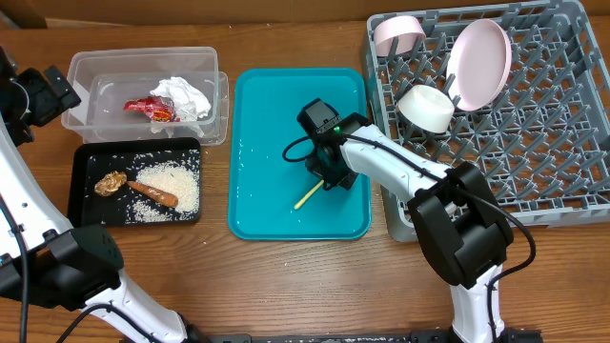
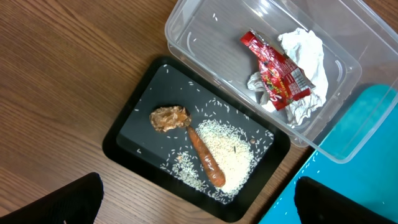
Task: Sort waste into correct bins and load items into the dishwasher
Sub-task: 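Grasp the yellow spoon on the teal tray with the right gripper, then lay the yellow spoon in the rack and release it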
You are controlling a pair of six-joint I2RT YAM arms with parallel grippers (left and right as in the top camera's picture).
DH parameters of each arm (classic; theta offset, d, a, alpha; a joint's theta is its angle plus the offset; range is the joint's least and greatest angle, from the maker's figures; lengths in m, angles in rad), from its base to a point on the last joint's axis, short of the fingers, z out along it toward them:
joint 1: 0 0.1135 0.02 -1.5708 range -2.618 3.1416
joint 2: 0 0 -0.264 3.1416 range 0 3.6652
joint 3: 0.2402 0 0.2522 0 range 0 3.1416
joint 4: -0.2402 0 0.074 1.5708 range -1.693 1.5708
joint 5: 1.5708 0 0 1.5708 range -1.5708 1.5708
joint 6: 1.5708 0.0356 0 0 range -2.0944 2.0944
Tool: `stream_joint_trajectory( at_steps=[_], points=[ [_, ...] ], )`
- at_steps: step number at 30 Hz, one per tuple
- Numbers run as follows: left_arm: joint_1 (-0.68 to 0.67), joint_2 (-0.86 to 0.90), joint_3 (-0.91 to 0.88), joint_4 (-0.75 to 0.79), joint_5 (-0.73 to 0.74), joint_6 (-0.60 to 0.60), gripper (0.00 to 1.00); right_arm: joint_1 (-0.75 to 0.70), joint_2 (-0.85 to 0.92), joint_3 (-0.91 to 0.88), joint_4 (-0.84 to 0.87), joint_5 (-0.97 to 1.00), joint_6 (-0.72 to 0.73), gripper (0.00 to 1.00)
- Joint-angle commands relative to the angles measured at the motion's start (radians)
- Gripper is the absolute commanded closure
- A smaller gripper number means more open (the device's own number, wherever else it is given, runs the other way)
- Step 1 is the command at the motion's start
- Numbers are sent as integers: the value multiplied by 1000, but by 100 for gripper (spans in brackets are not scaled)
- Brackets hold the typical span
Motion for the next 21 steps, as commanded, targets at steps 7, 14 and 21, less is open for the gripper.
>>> stream_joint_trajectory(
  at_steps=[7,14,21],
  points=[
    [2,5,18,1,-3,-3,0,-66,-146,238,-241,-177,-471,96],
    [2,5,18,1,-3,-3,0,-396,-478,342,-523,85,-315,96],
    [2,5,18,1,-3,-3,0,-618,-472,100,-413,213,-217,96]
  ],
)
